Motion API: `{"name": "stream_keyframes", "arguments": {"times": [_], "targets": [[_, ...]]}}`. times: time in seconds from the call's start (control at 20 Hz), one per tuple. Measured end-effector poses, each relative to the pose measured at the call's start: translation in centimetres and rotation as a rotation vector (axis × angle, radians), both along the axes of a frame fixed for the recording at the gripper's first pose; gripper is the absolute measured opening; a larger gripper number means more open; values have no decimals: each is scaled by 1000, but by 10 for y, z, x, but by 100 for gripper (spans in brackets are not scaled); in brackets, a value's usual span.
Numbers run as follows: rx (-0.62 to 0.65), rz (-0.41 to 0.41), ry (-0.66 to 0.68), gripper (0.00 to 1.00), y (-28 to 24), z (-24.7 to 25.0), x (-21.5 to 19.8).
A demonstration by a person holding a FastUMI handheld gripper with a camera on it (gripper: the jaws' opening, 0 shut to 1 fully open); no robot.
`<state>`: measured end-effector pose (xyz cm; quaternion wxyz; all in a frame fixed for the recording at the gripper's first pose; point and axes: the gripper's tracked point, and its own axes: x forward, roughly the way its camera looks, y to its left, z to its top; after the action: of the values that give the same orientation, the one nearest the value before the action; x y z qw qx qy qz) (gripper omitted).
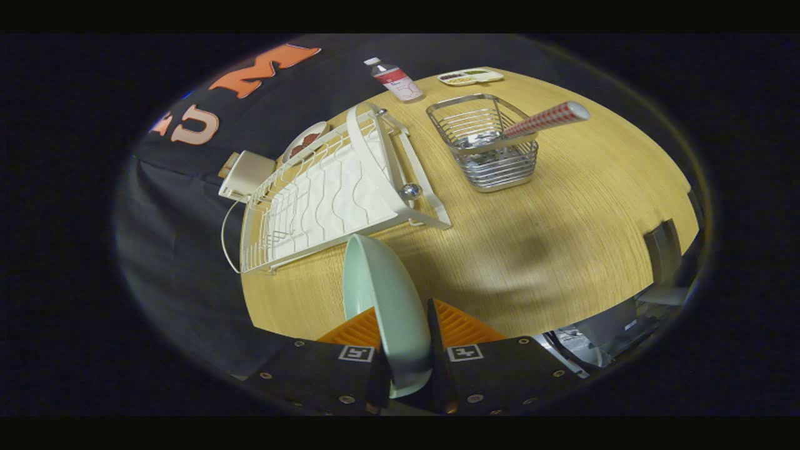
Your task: Take the plate from the dish rack, then take the spoon from the basket and place it into the plate.
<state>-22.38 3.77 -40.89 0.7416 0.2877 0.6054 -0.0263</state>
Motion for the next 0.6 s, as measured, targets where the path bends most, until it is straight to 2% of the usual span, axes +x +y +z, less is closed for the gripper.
{"name": "stream_keyframes", "arguments": {"times": [0.2, 0.35, 0.45, 0.6], "targets": [[-3, -47, 0, 35, -7, -14, 2], [-19, -42, -10, 39, -7, -21, 7], [-54, -27, -9, 44, -10, -28, 7], [-117, 5, -18, 58, -20, -34, 6]]}}
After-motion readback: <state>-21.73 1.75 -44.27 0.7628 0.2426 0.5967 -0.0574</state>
